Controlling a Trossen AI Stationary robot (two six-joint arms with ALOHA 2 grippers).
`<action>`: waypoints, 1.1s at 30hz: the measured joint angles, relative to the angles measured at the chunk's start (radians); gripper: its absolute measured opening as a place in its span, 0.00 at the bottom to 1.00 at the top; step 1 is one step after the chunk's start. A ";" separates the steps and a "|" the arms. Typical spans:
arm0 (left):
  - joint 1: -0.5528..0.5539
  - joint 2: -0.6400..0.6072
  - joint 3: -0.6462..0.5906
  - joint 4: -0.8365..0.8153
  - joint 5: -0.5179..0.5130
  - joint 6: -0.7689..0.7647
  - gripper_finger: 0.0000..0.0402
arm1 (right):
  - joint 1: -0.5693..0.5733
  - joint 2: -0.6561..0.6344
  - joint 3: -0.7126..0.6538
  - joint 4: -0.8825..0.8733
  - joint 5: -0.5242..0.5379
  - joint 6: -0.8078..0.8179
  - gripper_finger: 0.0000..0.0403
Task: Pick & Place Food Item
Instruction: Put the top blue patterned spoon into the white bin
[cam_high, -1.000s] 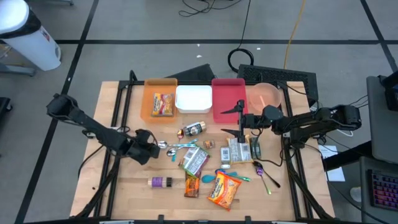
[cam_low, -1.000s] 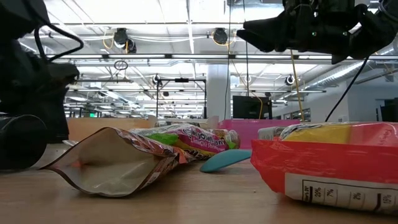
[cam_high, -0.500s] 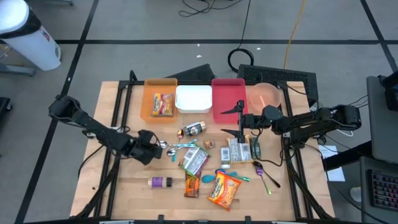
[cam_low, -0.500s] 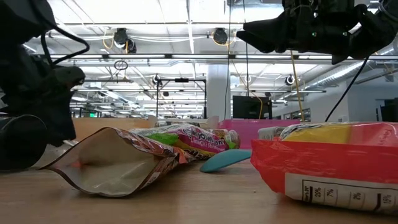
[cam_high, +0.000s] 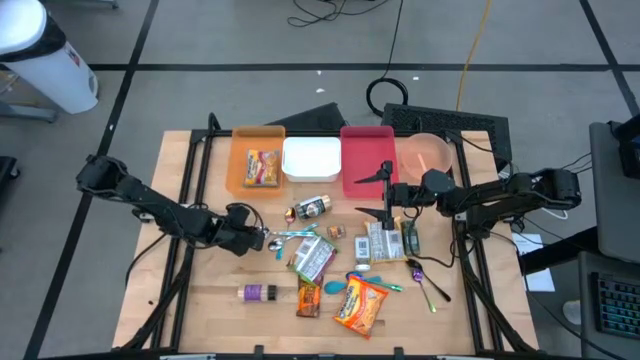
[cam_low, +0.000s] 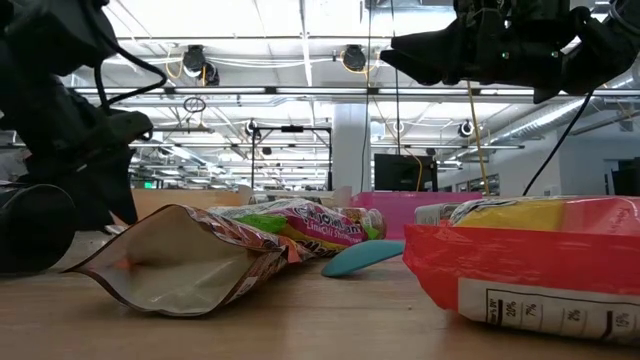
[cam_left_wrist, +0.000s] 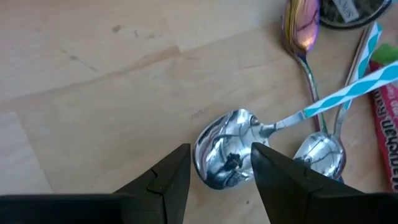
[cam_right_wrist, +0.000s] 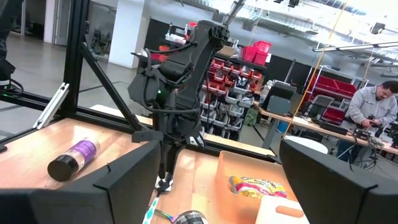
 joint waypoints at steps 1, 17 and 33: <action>0.003 0.000 0.000 0.002 0.010 0.005 0.44 | 0.000 0.000 0.000 0.000 0.000 0.000 0.79; 0.006 0.083 0.001 0.050 -0.006 0.031 0.23 | 0.000 0.000 0.000 -0.003 0.000 -0.001 0.79; 0.007 0.042 -0.001 0.249 0.016 0.289 0.01 | 0.000 0.000 0.000 -0.003 0.000 -0.003 0.79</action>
